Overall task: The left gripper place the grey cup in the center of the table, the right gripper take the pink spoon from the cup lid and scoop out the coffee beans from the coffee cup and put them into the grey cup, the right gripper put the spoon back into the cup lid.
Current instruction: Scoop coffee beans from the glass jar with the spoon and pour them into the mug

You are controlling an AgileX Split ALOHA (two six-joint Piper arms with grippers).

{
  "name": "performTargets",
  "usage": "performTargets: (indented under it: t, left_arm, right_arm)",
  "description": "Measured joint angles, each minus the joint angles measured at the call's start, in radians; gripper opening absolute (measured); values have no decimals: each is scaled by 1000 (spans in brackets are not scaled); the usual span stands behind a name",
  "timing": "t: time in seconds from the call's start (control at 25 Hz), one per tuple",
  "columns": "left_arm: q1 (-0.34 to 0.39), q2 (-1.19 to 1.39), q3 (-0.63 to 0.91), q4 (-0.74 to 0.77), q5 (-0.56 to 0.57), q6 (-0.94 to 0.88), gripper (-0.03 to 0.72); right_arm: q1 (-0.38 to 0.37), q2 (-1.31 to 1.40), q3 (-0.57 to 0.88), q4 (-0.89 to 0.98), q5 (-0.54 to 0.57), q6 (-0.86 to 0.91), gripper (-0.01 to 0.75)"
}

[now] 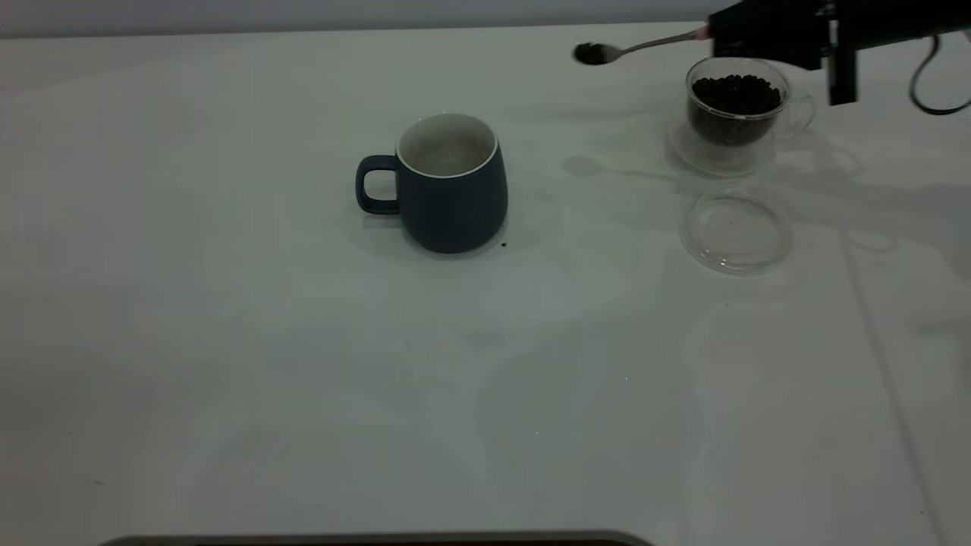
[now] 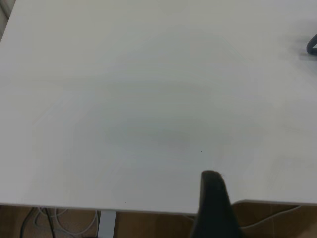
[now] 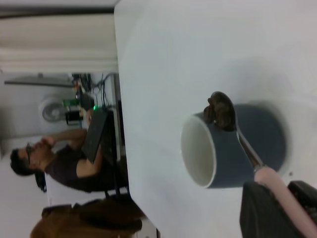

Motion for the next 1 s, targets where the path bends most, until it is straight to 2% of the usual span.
performTargets:
  t: [0.64, 1.0]
  left_arm:
    - [0, 0, 0, 0, 0, 0, 567]
    - [0, 0, 0, 0, 0, 0, 567]
  right_arm:
    - [202, 0, 0, 35, -6, -4, 93]
    - [261, 0, 0, 34, -160, -170, 93]
